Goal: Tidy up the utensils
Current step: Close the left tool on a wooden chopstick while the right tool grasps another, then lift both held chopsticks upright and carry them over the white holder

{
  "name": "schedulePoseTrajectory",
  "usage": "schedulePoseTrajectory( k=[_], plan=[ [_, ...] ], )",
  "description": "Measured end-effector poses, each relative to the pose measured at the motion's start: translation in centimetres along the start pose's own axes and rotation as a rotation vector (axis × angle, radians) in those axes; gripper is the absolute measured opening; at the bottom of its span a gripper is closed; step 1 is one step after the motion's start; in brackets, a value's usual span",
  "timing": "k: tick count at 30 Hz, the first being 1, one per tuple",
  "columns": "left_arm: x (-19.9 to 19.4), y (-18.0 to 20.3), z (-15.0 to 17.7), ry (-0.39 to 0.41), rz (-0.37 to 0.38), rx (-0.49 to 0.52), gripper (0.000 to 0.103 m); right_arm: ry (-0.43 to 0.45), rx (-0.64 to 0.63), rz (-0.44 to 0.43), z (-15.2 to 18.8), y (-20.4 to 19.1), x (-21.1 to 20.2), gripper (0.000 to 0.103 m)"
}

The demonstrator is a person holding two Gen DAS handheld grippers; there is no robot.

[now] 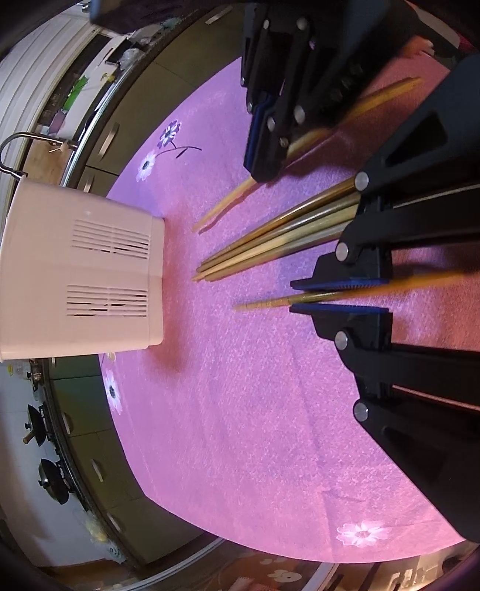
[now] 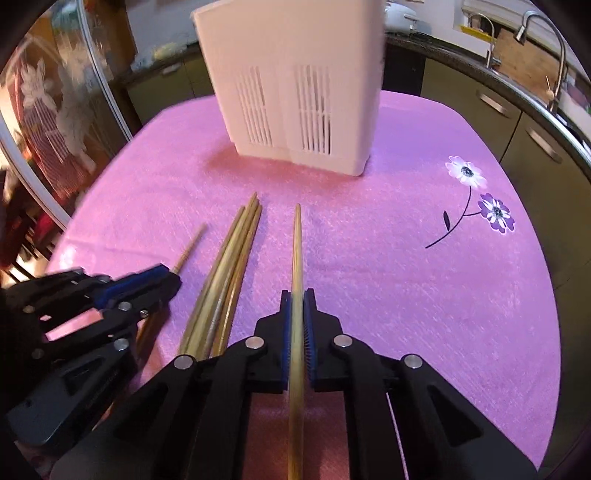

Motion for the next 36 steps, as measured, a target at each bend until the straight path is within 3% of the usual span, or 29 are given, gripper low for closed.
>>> schedulePoseTrajectory(
  k=[11,24,36],
  plan=[
    [-1.6,1.1,-0.9,0.038,0.031,0.022,0.006,0.125,0.071,-0.081,-1.4,2.1,-5.3,0.007],
    [-9.5,1.8,-4.8,0.226,0.099,0.046,0.006,0.266,0.118,-0.146,-2.3,3.6,-10.5,0.007],
    [-13.4,3.0,-8.2,0.303,0.124,0.096,0.006,0.362,0.110,-0.166,-3.4,3.8,-14.7,0.007]
  ],
)
Point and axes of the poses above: each gripper's, at about its wrist camera, not at the fingertips, and x roughly the way its jaws point, y to its right, z to its underside, the point moved 3 cm from there along x, roughly the way its jaws point, and after that the axes turned 9 degrees about z, right-handed, at the moved point
